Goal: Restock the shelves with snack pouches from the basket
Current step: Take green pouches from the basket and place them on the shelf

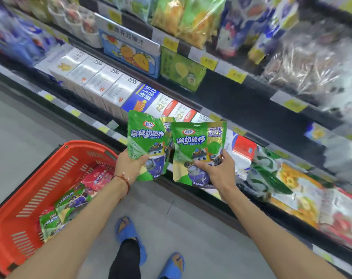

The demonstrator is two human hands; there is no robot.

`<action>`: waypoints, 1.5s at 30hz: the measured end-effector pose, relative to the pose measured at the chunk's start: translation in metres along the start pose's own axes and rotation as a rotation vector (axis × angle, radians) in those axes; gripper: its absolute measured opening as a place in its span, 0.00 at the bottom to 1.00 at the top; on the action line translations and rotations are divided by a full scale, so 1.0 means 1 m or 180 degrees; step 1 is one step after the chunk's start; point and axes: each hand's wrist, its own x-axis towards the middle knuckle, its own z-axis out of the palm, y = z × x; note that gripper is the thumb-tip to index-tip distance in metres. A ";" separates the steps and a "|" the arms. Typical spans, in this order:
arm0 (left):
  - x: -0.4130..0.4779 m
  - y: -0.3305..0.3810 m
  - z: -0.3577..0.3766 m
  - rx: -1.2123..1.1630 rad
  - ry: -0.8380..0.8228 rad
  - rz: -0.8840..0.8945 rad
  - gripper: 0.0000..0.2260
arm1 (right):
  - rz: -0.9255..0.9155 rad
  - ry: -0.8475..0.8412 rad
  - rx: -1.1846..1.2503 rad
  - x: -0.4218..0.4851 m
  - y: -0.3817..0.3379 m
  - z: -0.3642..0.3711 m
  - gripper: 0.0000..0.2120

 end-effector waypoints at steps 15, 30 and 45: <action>0.182 -0.036 0.179 -0.0269 0.0218 0.1443 0.14 | -0.0870 0.0837 0.0840 0.182 0.095 -0.005 0.22; 0.235 -0.069 0.228 -0.0676 0.0497 0.2697 0.14 | -0.2100 0.0824 0.1471 0.248 0.140 0.002 0.20; 0.204 0.038 0.264 -0.0878 -0.0001 0.3065 0.14 | -0.2296 0.1273 0.1153 0.246 0.086 -0.119 0.21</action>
